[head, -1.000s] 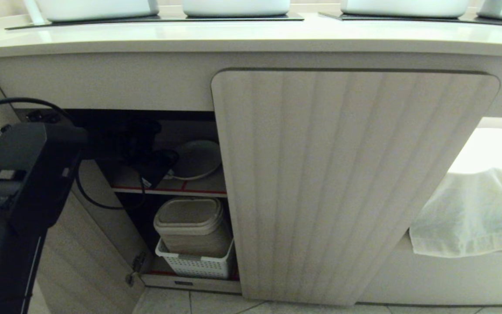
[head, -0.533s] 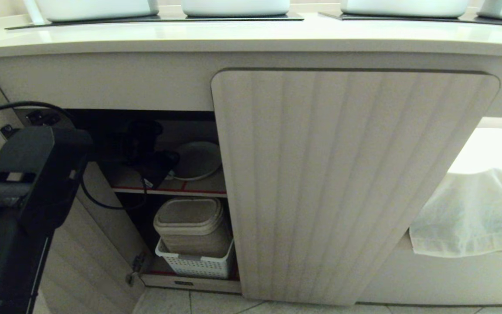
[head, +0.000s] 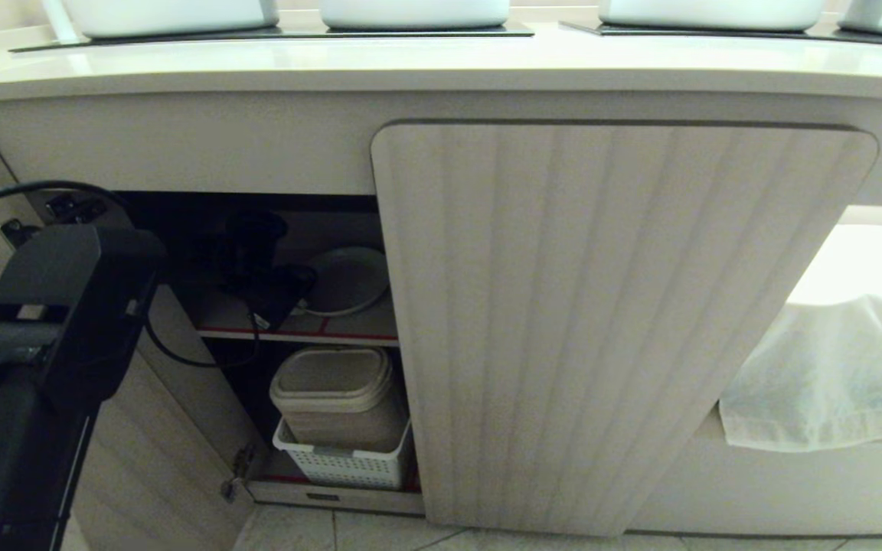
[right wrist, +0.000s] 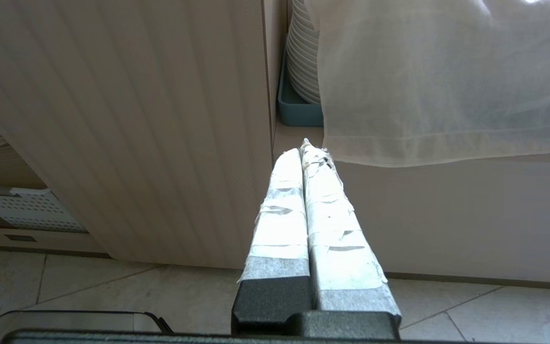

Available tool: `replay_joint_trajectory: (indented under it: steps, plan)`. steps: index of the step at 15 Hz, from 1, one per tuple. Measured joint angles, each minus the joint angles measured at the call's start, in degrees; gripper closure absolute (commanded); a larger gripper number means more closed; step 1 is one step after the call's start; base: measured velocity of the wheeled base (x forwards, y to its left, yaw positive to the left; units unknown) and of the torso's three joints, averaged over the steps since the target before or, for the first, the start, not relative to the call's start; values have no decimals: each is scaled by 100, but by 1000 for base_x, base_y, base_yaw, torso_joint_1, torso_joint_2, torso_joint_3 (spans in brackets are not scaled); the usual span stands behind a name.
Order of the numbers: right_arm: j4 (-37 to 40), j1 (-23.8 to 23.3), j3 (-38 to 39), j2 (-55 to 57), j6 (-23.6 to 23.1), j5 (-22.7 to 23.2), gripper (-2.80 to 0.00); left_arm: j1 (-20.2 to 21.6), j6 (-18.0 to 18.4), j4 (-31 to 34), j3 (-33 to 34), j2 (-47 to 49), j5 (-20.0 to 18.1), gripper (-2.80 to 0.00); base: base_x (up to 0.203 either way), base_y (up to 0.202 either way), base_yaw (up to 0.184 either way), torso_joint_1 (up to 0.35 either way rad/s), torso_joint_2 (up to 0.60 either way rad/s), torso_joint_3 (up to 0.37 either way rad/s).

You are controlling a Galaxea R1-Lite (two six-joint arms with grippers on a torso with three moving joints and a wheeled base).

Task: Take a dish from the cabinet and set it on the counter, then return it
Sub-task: Put it back into the cabinet

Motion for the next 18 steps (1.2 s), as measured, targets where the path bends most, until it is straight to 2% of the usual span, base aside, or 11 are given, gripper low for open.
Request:
replay_joint_trajectory:
  steps: [18]
  plan:
    - [1,0,0,0,0,2,0,-94,1,304,61,-127,12,0,0,0,0,0,0,0]
